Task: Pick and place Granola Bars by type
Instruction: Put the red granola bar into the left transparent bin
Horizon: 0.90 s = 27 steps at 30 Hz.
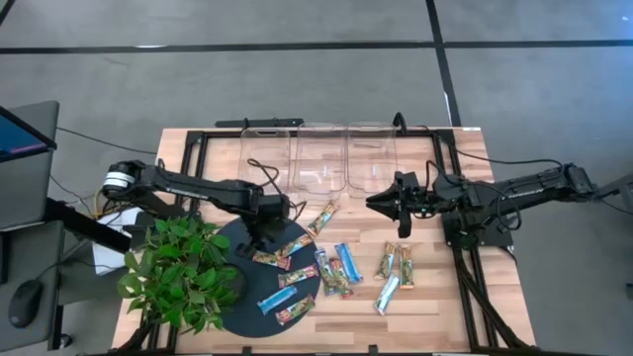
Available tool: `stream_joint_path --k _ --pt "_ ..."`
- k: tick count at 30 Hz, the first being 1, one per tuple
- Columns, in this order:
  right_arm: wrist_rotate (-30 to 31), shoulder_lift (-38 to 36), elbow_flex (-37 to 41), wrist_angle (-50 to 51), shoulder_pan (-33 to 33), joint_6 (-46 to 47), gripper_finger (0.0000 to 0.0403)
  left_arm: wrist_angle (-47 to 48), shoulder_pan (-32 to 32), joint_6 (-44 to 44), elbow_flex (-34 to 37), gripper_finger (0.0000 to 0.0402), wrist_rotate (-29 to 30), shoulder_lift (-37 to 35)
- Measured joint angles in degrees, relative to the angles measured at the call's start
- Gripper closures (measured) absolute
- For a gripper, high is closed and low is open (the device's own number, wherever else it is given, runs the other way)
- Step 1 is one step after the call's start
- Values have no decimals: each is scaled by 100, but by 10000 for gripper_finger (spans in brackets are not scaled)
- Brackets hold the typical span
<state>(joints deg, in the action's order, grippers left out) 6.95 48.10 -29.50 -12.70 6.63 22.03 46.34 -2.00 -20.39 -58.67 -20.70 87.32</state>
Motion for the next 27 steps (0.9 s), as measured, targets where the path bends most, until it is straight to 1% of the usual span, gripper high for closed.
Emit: stream_joint_path --k 6,11,16,21,27 --pt "82 0 2 32 90 1 332 -88 -354 293 0 249 70 202" --pt "88 0 2 33 90 1 332 -232 -634 535 1 249 538 252" --pt "88 0 4 49 75 -3 332 -343 -739 841 2 249 749 447" --pt "88 0 9 85 75 -8 332 -371 -741 1303 2 248 744 685" --pt "86 0 9 136 75 -5 332 -428 -769 1436 2 248 603 906"
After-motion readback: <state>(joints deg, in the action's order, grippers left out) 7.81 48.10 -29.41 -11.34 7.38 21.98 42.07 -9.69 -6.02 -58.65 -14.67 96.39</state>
